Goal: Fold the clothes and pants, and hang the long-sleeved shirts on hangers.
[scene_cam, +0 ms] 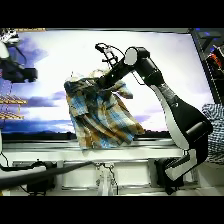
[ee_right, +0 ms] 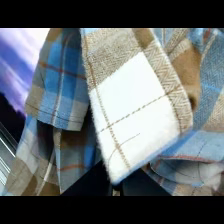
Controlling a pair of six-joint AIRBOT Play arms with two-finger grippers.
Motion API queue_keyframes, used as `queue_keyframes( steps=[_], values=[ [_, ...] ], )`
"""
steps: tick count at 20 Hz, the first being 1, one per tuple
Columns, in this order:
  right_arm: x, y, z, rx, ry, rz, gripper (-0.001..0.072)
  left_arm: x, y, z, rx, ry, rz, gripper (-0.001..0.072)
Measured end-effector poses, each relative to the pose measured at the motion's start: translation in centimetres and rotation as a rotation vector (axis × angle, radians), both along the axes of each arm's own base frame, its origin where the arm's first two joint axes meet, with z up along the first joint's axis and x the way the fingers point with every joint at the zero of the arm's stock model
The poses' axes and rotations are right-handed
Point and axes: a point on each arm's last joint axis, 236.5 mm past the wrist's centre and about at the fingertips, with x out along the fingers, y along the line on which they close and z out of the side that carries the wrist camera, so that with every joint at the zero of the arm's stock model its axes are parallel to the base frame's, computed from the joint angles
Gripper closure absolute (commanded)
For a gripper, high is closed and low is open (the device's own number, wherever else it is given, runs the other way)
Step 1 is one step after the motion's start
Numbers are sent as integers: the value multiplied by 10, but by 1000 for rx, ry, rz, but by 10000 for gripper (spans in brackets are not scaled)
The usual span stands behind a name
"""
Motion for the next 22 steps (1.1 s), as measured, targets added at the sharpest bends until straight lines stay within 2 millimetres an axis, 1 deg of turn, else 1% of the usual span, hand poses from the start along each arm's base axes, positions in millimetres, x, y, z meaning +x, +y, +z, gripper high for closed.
queue_keyframes(
  steps=[2,4,8,10,12,13,15,19,22],
  values=[
    [1,-1,0,-7,-8,7,680,-16,28,12,7,-12,44,307],
    [0,-2,-1,-12,-13,15,681,-34,59,20,13,-26,101,306],
    [1,-4,-2,-23,-26,26,681,-72,124,17,27,-27,260,307],
    [2,-5,-2,-27,-30,29,681,-86,150,14,34,-27,319,307],
    [2,-5,-3,-32,-35,35,681,-93,167,8,25,-31,359,317],
    [2,-6,-3,-34,-35,37,681,-96,174,5,21,-28,370,360],
    [2,-6,-3,-37,-39,43,681,-98,183,-3,20,-20,374,360],
    [1,-9,-5,-49,-45,61,681,-94,193,-22,11,2,367,360],
    [0,-11,-6,-63,-48,71,680,-90,207,-29,52,-5,363,361]
  ],
)
